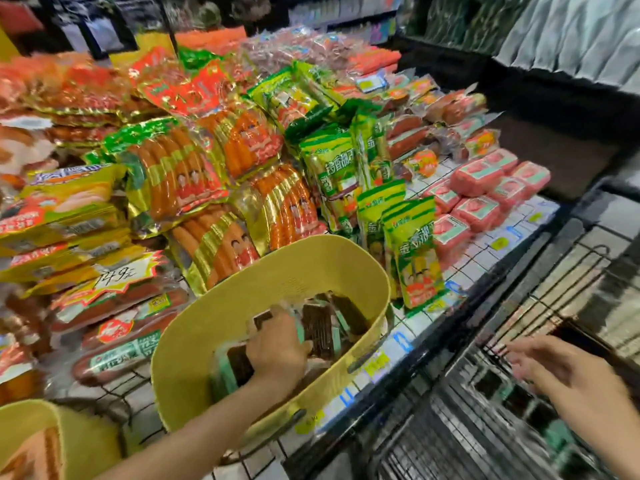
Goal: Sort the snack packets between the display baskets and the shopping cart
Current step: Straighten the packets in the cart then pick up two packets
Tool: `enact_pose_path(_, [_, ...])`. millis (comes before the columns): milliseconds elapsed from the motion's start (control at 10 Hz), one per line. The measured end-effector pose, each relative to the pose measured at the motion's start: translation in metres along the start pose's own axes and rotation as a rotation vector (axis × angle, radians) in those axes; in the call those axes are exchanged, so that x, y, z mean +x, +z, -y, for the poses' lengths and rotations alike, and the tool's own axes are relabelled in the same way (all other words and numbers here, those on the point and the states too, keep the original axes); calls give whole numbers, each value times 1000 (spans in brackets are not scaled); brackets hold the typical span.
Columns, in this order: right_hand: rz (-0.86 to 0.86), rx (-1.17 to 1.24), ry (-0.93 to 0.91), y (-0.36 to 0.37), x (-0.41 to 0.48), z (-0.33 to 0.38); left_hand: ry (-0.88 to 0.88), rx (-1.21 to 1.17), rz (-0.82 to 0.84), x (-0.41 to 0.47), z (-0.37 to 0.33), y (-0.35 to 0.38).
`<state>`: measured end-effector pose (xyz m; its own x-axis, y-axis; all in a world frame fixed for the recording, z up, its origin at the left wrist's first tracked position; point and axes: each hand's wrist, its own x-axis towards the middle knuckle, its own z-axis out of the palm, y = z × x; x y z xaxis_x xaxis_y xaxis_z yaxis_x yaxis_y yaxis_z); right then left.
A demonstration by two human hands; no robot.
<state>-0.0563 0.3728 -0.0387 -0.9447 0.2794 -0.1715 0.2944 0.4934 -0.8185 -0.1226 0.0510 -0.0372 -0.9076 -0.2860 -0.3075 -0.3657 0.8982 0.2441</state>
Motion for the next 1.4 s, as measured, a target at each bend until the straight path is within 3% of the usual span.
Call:
enact_pose_path(100, [-66,81,220,-3,-18,-66,52,186,-37,6,-12,4])
enact_pose_path(200, [-60,55,342,7,-35,-118,145,227,-2,10,-23,12])
enact_pose_path(300, [-8,-37,417,15,-41,-149,197,315,23,12,-38,12])
enact_pose_path(400, [-41,-103,425,17,-40,-170,247,347,-58,8,-53,-6])
enact_pose_path(500, [-120,-201,447,18,-32,-190,495,10,-477,-7,-84,-23])
enact_pose_path(600, [-179,-205,432,15,-20,-219,867,-191,-702,-46,-148,-9])
enact_pose_path(700, [-231,-157,426,4,-8,-248,1144,-128,-504,-69,-208,65])
enact_pose_path(800, [-266,-84,447,-4,9,-287,1152,-92,-170,-68,-254,166])
enact_pose_path(900, [-315,32,556,-6,29,-324,982,175,191,-45,-279,271])
enact_pose_path(1000, [-347,21,593,0,44,-366,874,191,413,-20,-297,351])
enact_pose_path(1100, [-382,105,652,13,53,-414,816,238,537,13,-307,426])
enact_pose_path(1200, [-466,184,797,30,70,-453,777,247,551,43,-309,482])
enact_pose_path(1400, [-482,112,950,68,130,-490,615,225,438,67,-316,548])
